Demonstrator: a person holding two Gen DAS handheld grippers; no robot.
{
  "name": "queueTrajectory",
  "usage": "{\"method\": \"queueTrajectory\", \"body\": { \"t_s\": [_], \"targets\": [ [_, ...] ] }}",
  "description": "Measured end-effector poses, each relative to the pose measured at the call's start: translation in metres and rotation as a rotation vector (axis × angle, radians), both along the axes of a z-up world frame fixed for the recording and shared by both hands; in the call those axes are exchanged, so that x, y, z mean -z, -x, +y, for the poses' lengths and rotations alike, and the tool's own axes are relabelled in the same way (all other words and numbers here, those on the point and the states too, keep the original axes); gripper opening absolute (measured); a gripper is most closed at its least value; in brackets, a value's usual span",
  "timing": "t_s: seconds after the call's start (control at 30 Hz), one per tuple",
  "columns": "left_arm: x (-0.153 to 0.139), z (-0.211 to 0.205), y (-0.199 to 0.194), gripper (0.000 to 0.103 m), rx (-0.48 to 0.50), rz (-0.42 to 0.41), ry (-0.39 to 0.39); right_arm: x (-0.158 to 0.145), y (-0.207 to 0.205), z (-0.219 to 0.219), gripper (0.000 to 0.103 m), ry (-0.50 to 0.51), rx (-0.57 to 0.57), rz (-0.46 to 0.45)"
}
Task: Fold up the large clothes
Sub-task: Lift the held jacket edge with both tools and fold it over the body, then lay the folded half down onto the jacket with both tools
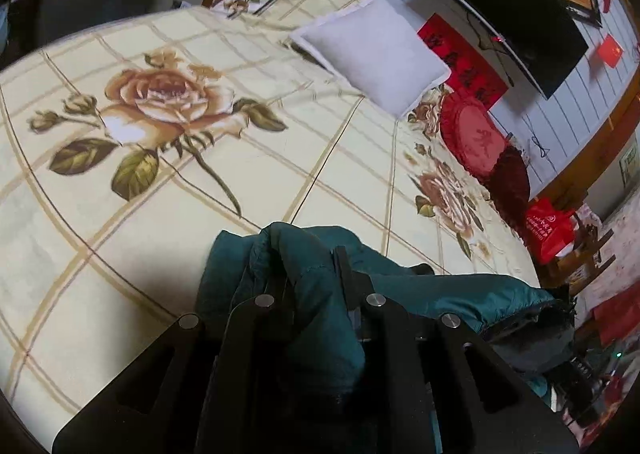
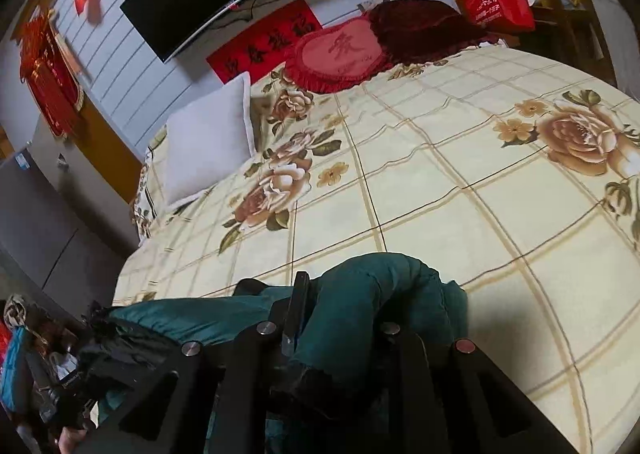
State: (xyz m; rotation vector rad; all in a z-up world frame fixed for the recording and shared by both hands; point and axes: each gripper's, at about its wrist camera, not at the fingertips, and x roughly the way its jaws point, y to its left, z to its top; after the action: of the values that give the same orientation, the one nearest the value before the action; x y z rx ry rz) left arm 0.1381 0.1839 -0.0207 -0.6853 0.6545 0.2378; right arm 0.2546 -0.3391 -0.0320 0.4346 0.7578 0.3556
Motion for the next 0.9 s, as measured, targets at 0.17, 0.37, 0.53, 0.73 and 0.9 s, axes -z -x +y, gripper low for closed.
{"method": "queueTrajectory", "body": {
  "t_s": [0.17, 0.37, 0.53, 0.73, 0.9],
  "targets": [
    [0.013, -0.003, -0.014, 0.014, 0.013, -0.002, -0.012, 0.021, -0.02, 0.003, 0.015, -0.016, -0.005, 0.036],
    [0.019, 0.0, -0.017, 0.015, 0.015, -0.015, 0.016, 0.032, -0.037, 0.013, 0.015, 0.005, -0.029, 0.062],
    [0.014, 0.008, -0.02, 0.016, 0.04, 0.026, 0.085, 0.027, -0.035, 0.009, 0.021, -0.015, -0.033, 0.098],
    [-0.019, 0.016, -0.02, 0.034, 0.132, 0.061, 0.11, 0.004, -0.025, -0.02, 0.069, -0.291, -0.037, 0.211],
    [-0.071, 0.017, -0.003, 0.103, 0.182, -0.063, 0.071, -0.036, -0.002, -0.035, 0.082, -0.393, -0.029, 0.128]
  ]
}}
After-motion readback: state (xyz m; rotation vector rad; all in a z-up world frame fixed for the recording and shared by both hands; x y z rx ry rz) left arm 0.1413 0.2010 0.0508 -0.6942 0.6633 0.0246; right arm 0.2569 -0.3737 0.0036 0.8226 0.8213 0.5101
